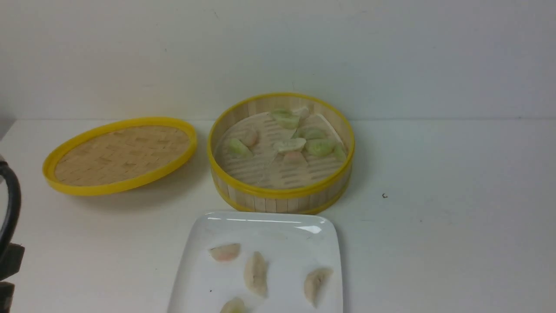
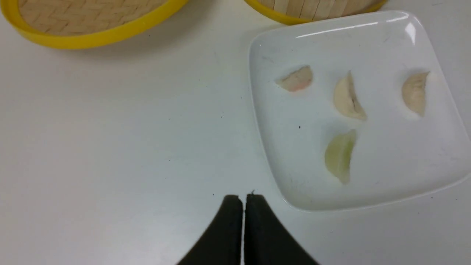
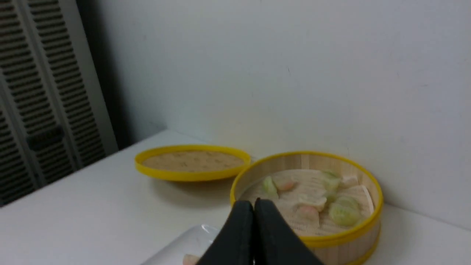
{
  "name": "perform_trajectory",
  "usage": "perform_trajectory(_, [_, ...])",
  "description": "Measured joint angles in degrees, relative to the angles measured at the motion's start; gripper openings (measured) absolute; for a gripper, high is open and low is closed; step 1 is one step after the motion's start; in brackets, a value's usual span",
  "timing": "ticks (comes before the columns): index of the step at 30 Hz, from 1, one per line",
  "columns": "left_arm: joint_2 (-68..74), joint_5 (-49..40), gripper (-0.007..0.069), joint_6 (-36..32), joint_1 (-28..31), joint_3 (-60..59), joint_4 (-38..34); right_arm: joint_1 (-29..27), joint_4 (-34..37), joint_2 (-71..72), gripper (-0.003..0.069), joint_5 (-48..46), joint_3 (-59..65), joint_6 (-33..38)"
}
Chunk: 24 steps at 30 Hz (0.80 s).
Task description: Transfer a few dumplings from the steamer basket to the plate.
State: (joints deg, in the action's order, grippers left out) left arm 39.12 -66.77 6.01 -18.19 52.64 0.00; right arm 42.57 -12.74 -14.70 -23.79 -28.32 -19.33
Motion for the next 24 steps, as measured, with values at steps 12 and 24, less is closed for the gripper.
perform_trajectory(12, [-17.43, 4.58, -0.0006, 0.0, 0.0, 0.0, -1.21, 0.0, -9.26, 12.13, -0.0015, 3.13, 2.89, -6.83])
perform_trajectory(24, [-32.39, 5.5, -0.0006, 0.0, 0.0, 0.05, 1.47, 0.0, -9.48, 12.12, -0.0015, 3.0, 2.92, -7.29])
